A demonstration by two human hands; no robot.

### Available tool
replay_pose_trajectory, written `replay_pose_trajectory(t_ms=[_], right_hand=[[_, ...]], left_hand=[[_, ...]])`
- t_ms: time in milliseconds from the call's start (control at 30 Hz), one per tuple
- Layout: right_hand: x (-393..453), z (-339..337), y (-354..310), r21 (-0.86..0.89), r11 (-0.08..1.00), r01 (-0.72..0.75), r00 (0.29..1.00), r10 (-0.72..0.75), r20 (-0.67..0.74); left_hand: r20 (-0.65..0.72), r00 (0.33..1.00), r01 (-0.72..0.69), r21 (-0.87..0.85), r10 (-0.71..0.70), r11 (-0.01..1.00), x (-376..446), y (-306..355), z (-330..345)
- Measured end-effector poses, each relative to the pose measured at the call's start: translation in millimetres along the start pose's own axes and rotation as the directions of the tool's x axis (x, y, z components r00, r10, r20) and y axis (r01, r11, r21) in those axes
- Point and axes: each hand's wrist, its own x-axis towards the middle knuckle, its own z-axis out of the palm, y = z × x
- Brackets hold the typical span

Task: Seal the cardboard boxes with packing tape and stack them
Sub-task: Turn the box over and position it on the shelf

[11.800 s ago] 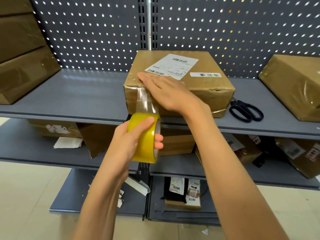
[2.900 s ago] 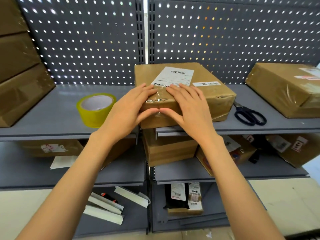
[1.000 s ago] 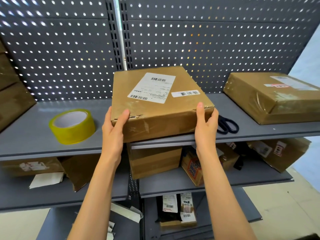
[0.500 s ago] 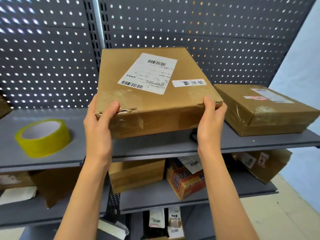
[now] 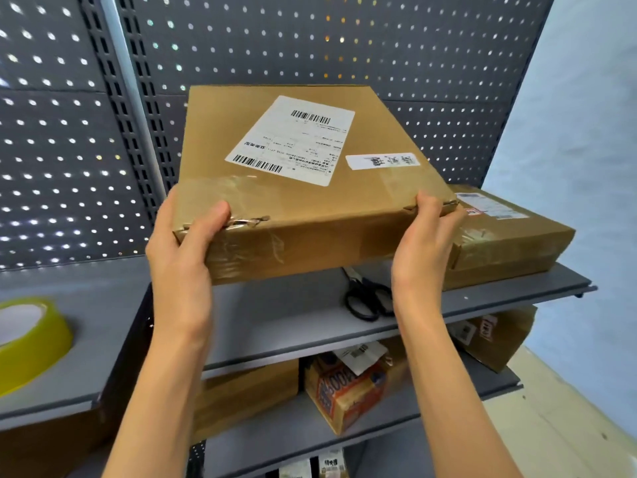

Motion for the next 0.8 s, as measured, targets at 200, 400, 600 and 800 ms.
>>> replay_pose_trajectory(t_ms=[200,400,600,800], right_hand=[[36,-18,2,0.017,1.000,0.016,0.999,-0.016,-0.034],[96,-66,4,0.025,1.000,0.018,1.000,-0.018,0.007],[161,-123,12,0.033,0.999,0.017,0.998,-0.019,0.061],[206,-163,21,0.019,0.999,-0.026,0.998,0.025,0.053]], left_hand=[[-0.020,0.999,-0.039,0.023,0.039,0.999,-9,1,44],[-0.052,0.998,-0.043,0.034,0.045,0.999,-31,-10,119],[-0.079,0.997,-0.016,0.020,0.018,1.000,-58,-31,195],[-0.075,0.997,0.026,0.016,-0.025,1.000,-66,-42,252]])
